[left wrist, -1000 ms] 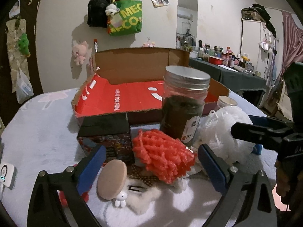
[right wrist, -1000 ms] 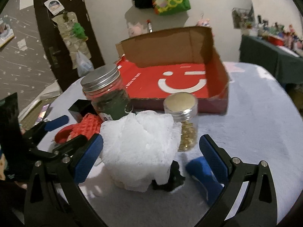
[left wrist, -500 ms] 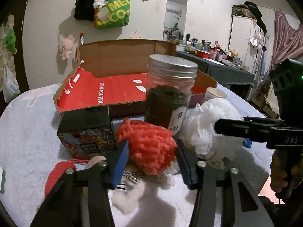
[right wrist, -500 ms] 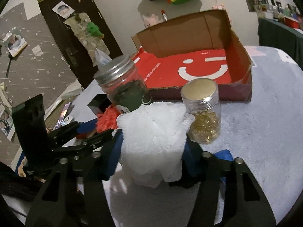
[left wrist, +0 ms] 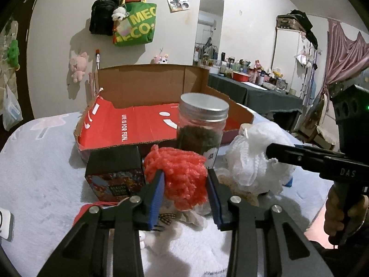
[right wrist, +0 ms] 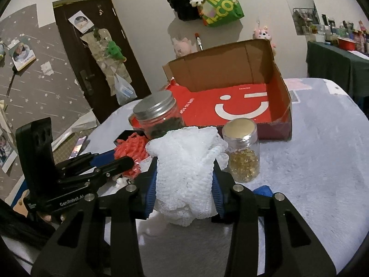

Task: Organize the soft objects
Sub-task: 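Grasp the orange-red crocheted puff with the left gripper while the right gripper grasps the white mesh puff, then carry both puffs into the red-lined cardboard box and lower them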

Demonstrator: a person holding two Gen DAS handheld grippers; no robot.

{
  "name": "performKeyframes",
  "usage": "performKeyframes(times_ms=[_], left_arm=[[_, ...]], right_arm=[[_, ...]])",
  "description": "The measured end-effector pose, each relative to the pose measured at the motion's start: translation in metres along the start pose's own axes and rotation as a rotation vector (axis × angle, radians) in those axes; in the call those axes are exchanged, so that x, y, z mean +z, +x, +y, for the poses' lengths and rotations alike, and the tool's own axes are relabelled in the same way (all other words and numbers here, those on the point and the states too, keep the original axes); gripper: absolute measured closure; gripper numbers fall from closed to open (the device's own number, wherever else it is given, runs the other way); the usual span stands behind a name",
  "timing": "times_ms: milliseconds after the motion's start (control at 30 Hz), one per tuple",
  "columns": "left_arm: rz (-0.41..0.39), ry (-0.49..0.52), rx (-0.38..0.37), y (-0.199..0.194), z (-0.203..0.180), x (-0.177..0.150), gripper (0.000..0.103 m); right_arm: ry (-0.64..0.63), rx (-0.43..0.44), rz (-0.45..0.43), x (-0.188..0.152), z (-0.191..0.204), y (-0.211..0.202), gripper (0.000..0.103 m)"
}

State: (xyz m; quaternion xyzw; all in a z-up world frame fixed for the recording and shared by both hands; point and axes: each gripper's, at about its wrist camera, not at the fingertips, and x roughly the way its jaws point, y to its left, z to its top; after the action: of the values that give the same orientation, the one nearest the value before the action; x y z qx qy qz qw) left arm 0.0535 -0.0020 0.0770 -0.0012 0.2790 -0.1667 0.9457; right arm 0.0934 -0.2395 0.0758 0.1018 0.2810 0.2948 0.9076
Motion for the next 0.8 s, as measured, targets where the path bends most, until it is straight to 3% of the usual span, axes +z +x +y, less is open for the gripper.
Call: performKeyframes(times_ms=[333,600,800], left_arm=[[-0.013,-0.018,-0.050,-0.014,0.010,0.013,0.069],[-0.047,0.018,-0.033,-0.024,0.010,0.020,0.071],[-0.083,0.051,-0.021,-0.027,0.022,0.049,0.071]], right_arm=[[-0.019,-0.011,-0.056,0.018,0.004,-0.020,0.065],[-0.051,-0.026,-0.086,0.031,0.008,-0.029,0.065],[-0.095,-0.048,-0.109,0.060,0.007,-0.032,0.065]])
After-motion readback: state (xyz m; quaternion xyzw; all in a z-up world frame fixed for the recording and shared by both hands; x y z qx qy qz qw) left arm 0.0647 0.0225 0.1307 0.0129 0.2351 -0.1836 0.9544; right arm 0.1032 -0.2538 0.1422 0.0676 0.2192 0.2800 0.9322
